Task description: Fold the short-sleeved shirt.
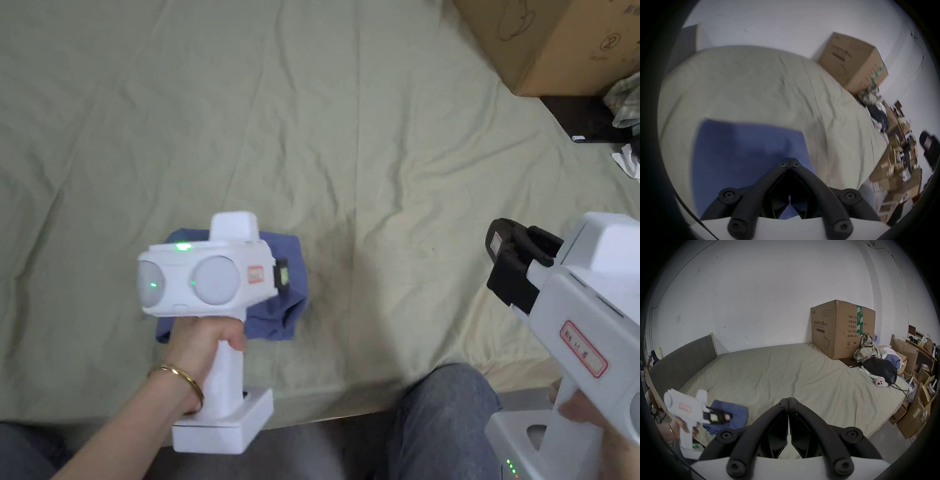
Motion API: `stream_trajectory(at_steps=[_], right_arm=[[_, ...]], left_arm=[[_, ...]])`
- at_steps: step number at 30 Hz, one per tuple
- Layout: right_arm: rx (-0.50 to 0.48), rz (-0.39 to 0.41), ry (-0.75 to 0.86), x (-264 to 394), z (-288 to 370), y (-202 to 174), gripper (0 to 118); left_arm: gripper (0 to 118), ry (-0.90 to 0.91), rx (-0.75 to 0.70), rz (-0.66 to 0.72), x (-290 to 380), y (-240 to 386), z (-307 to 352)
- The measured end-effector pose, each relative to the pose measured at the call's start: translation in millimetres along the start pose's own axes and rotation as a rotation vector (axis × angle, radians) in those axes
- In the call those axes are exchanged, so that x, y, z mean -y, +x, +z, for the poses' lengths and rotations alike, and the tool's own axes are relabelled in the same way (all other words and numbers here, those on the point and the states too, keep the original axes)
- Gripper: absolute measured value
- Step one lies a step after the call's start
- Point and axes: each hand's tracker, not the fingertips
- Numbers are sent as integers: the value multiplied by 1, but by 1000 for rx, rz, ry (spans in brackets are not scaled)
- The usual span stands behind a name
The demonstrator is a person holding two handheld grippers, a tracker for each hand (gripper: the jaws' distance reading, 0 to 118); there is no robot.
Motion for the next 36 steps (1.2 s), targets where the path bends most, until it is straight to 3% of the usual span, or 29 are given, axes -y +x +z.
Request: stream_trajectory(at_steps=[2,5,9,11,14,16,18,25,28,33,36], right_arm=[[2,0,-2,0,0,2,0],[8,17,0,-1,2,3,0],[2,19,-1,-2,1,2,0],[-3,21,1,-3,1,-1,0],[-22,31,4,-6,0,-8,0],[-36,48,6,-9,-3,-14,0],[-48,65,11,-11,-5,-22,0],[-155,80,24,-19,-27,-66,0],[-200,92,19,-16,-46,-95,0],[-250,88,-62,10,-96,-142,0],[-231,104,-152,37,-128,-166,0]], left_arm=[[0,-89,-44,-17,14,10,-24],[0,-105,1,34,19,20,-30],[0,-124,-40,-95,21,39,-35],[0,-138,-8,-61,11,38,-27],[0,-35,173,58,-9,30,7],[0,79,193,52,-21,23,41],[0,218,144,-7,-26,15,78],[0,603,-289,-149,-14,-39,155],[0,627,-402,-184,-4,-62,167],[0,590,-418,-111,10,-83,182],[0,580,-430,-94,20,-94,181]])
